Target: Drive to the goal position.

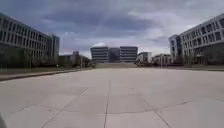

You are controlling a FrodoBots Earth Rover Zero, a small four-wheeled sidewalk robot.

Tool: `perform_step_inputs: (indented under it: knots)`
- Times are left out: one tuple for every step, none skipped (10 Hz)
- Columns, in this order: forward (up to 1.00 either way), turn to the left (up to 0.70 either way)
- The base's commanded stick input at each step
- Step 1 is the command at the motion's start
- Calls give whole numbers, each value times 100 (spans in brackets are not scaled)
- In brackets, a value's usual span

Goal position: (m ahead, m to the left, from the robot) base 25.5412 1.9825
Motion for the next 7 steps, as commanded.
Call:
perform_step_inputs:
  knots:
    - [70, 0]
    - [70, 0]
    - [70, 0]
    - [70, 0]
    - [70, 0]
    - [70, 0]
    - [70, 0]
